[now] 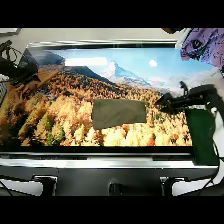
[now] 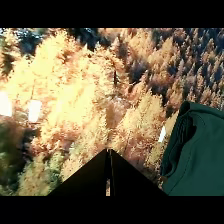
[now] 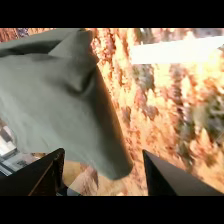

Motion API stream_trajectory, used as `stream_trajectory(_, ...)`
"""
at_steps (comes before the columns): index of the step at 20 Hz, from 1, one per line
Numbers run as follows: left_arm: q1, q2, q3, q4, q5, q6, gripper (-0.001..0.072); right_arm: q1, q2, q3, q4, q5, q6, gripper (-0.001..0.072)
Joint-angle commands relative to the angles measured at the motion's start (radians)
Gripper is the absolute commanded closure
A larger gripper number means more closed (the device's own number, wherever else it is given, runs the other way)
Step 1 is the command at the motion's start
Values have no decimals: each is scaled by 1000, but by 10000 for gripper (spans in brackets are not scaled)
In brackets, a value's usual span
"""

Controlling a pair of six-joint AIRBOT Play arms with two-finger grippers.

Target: Fold the clothes and pants, and hang the long-sleeved shirts on hangers.

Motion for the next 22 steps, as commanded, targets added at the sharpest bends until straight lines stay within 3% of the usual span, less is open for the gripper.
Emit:
stream_trajectory(1, -1, -1, 0, 0, 1, 1, 689, 80, -71, -67, 73, 95, -77, 170)
stream_trajectory(4, -3, -11, 0, 0, 1, 0, 689, 167, -112, -67, 75, 173, -67, 227)
stream_trajectory(5, -4, -17, 0, 0, 1, 1, 689, 188, -116, -67, 77, 195, -66, 292)
stream_trajectory(7, -5, -29, 0, 0, 0, 1, 689, 213, -114, -61, 88, 222, -63, 545)
stream_trajectory(8, -5, -34, 0, 0, 0, 0, 689, 213, -108, -47, 98, 216, -57, 637)
stream_trajectory(9, -5, -38, 0, 0, 0, 0, 689, 207, -97, -24, 95, 211, -43, 685)
stream_trajectory(22, -19, -35, 0, 0, -7, 1, 689, -122, -39, 547, -137, 168, 360, 687)
